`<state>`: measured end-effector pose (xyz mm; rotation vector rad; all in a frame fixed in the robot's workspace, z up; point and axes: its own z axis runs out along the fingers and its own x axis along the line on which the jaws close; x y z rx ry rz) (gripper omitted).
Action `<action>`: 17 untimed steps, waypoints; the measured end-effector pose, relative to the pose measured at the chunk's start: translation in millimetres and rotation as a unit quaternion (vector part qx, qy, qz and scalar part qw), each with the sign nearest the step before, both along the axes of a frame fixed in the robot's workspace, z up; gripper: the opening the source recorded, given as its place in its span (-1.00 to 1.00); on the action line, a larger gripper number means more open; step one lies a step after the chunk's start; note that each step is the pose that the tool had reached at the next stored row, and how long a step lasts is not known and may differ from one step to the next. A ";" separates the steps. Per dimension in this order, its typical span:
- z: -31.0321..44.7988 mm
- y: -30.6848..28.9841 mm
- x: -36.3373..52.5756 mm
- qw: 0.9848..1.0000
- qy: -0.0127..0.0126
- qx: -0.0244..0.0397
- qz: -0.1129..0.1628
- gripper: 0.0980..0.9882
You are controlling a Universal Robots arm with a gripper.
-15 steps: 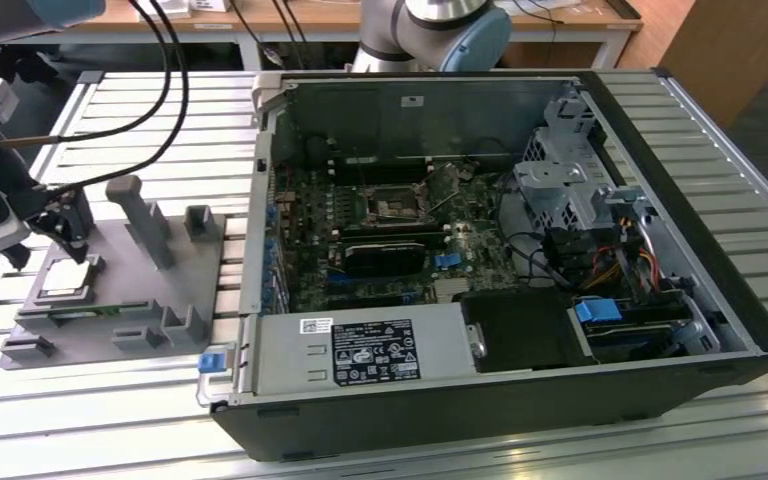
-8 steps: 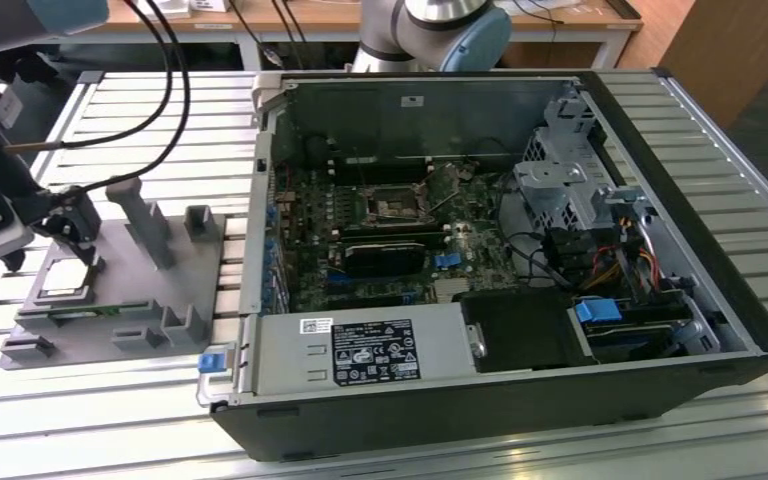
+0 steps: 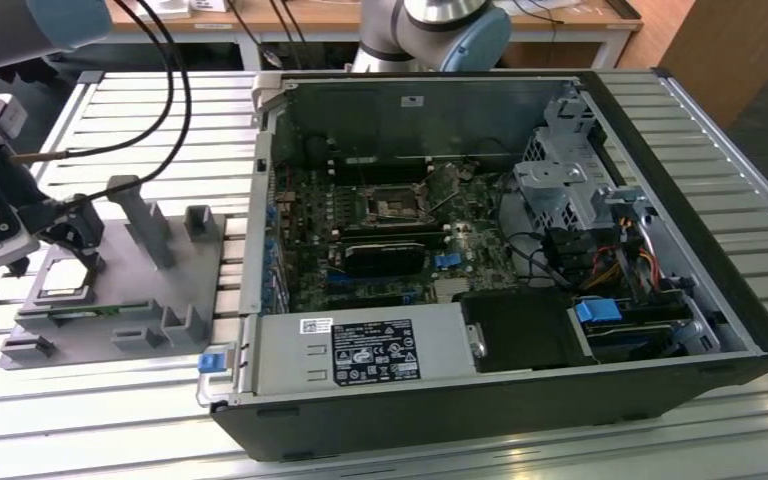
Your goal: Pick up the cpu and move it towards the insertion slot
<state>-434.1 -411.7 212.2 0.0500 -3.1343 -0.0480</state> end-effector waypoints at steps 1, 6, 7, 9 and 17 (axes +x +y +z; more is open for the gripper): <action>-0.7 0.0 -0.3 1.000 0.000 0.000 0.000 0.52; -5.3 0.2 -2.2 1.000 0.000 0.000 0.000 0.52; -6.5 0.5 -2.5 1.000 0.000 0.000 -0.001 0.52; -8.8 1.0 -3.1 1.000 0.000 0.000 -0.003 0.52; -14.3 1.8 -4.0 1.000 0.000 0.000 -0.008 0.52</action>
